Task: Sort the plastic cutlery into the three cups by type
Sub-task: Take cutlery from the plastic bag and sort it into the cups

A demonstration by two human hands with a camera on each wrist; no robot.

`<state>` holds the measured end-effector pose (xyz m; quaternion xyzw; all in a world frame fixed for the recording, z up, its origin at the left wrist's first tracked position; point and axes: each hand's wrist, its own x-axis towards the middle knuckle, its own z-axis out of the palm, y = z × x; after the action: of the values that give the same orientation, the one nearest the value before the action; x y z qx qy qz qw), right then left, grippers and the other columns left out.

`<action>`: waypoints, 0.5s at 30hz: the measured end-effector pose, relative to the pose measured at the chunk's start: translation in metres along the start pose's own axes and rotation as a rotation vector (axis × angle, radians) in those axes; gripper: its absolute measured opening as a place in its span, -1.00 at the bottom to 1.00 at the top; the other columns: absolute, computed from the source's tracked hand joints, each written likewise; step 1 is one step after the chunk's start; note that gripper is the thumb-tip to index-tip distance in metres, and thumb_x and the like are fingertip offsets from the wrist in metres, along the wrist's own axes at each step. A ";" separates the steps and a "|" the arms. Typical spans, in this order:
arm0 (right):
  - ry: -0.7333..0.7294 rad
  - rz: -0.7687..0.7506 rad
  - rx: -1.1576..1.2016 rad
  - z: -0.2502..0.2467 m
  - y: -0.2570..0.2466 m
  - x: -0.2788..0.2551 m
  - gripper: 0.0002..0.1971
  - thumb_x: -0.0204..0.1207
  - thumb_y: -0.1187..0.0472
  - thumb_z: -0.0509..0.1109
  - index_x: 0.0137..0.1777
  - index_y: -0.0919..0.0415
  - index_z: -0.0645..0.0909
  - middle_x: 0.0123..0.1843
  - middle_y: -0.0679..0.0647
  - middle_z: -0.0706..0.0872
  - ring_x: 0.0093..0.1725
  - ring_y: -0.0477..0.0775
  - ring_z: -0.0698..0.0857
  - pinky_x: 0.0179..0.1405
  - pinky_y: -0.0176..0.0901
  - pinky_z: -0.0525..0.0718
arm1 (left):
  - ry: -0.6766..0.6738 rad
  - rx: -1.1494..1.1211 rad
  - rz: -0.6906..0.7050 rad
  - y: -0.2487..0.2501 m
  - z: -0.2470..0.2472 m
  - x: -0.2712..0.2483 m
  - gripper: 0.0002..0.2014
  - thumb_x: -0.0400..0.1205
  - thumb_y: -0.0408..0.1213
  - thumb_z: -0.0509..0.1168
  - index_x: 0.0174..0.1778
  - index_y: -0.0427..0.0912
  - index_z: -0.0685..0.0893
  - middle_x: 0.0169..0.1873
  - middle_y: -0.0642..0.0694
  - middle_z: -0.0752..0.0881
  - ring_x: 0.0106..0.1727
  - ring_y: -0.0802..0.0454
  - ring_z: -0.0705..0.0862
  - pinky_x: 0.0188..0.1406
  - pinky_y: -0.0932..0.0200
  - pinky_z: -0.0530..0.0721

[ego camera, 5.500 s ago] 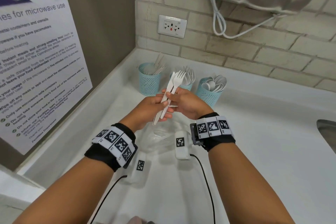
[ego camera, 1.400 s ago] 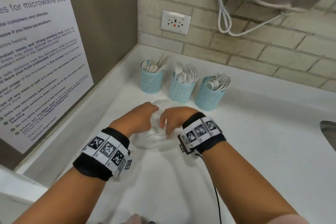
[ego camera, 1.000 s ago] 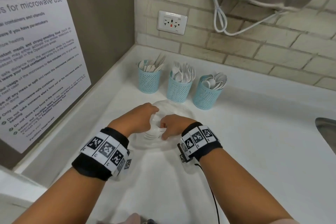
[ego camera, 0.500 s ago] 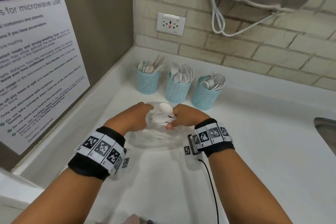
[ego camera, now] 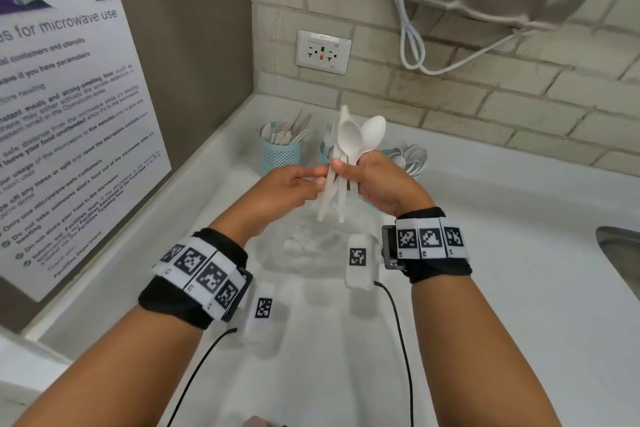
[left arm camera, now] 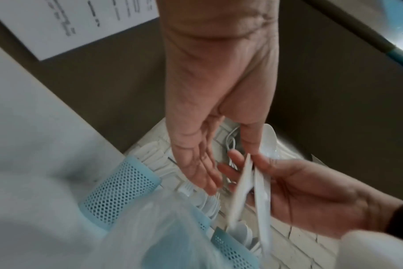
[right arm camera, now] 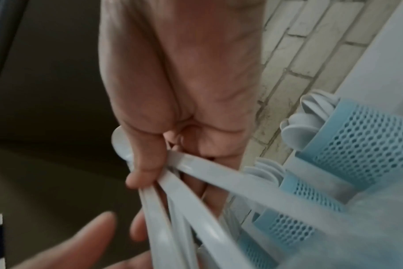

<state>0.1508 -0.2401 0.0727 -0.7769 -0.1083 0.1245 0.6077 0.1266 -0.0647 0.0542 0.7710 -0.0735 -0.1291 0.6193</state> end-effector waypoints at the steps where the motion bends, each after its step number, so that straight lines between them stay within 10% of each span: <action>1: 0.030 0.011 0.063 0.003 -0.002 0.002 -0.66 0.62 0.22 0.30 0.21 0.52 0.58 0.16 0.35 0.73 0.14 0.31 0.72 0.23 0.17 0.67 | -0.038 -0.023 0.007 0.001 0.003 0.003 -0.72 0.64 -0.08 0.28 0.28 0.11 0.58 0.10 0.01 0.74 0.20 0.10 0.68 0.33 0.11 0.56; 3: 0.058 0.029 0.124 0.011 -0.001 0.007 -0.68 0.65 0.25 0.25 0.23 0.52 0.52 0.17 0.41 0.70 0.09 0.42 0.72 0.08 0.27 0.73 | -0.066 -0.082 0.007 -0.001 0.007 0.009 -0.70 0.67 -0.08 0.24 0.32 0.03 0.56 0.11 -0.02 0.76 0.17 0.10 0.72 0.36 0.06 0.57; 6: 0.087 -0.008 0.144 0.021 0.005 0.012 -0.83 0.67 0.27 0.21 0.14 0.34 0.53 0.03 0.18 0.75 -0.18 -0.02 0.79 -0.30 -0.22 0.73 | -0.114 -0.150 -0.021 -0.003 0.012 0.010 -0.79 0.73 -0.15 0.12 0.11 -0.09 0.64 0.03 -0.11 0.77 0.13 0.03 0.72 0.27 0.16 0.61; 15: -0.015 0.085 0.301 0.034 0.017 0.014 -0.81 0.71 0.24 0.13 0.23 0.29 0.43 0.07 0.15 0.72 -0.21 -0.11 0.79 -0.32 -0.27 0.74 | -0.163 -0.213 -0.077 -0.018 0.018 0.014 -0.76 0.76 -0.21 0.06 0.00 -0.19 0.63 -0.14 -0.12 0.74 -0.09 0.00 0.75 0.11 0.08 0.69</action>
<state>0.1533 -0.2087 0.0477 -0.6799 -0.0598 0.1709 0.7106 0.1341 -0.0817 0.0315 0.6900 -0.0797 -0.2222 0.6843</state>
